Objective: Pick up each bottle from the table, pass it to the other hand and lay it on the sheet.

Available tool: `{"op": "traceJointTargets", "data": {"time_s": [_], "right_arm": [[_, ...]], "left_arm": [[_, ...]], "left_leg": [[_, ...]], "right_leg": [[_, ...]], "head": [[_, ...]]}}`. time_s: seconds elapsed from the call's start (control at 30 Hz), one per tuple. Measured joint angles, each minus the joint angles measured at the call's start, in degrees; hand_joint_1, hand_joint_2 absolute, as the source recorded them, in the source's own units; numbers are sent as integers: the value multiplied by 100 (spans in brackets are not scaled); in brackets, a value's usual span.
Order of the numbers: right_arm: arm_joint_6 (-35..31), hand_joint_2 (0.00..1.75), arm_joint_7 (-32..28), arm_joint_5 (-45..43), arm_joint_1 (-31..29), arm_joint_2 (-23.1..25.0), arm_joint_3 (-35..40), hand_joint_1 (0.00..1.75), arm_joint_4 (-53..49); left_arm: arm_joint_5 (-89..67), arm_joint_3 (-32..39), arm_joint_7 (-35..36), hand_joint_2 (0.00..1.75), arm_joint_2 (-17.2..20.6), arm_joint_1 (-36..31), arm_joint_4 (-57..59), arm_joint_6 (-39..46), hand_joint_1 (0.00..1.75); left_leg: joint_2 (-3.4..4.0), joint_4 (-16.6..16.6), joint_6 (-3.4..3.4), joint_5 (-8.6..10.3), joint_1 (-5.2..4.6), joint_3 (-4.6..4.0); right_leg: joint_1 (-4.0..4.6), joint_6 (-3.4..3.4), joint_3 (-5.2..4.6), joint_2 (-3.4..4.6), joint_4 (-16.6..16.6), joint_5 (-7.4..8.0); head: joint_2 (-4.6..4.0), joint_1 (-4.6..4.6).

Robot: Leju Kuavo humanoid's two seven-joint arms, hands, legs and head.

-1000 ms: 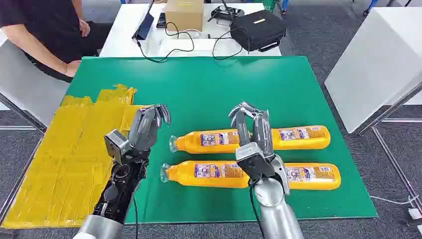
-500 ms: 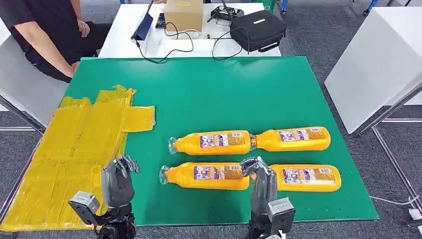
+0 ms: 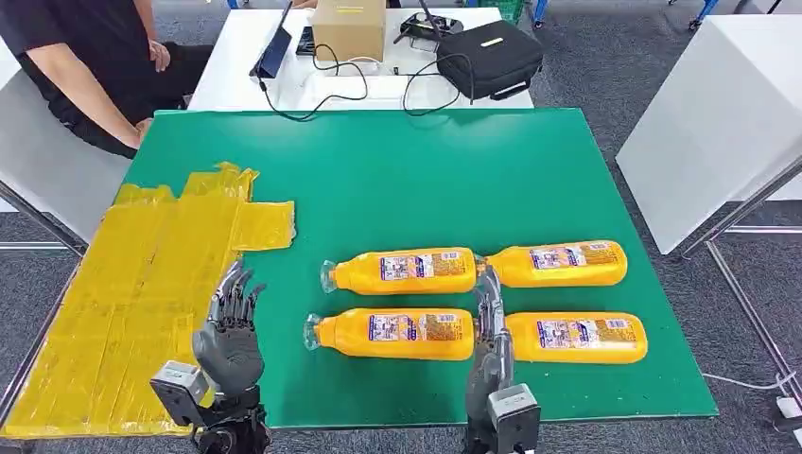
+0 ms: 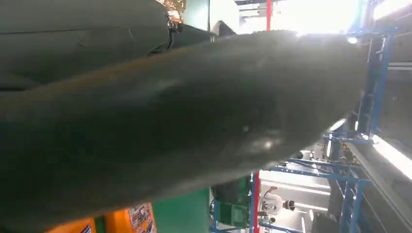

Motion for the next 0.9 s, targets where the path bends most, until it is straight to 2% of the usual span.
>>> {"op": "traceJointTargets", "data": {"time_s": [0.4,0.43,0.9], "right_arm": [[-164,0,0,-9,-64,-46,133,0,254],[-190,175,0,-13,-59,-52,149,0,262],[-347,175,0,-57,141,-273,302,0,267]], "left_arm": [[-57,0,0,0,48,7,92,-138,0],[-88,-4,0,0,48,4,112,-135,0],[-177,-376,0,0,87,-177,444,107,0]], "left_leg": [[-1,0,0,0,0,1],[-1,0,0,0,0,1],[0,0,0,0,0,1]], "right_leg": [[0,0,1,0,0,0],[0,0,0,0,0,0],[0,0,1,0,0,0]], "head": [[0,0],[0,0],[0,0]]}}
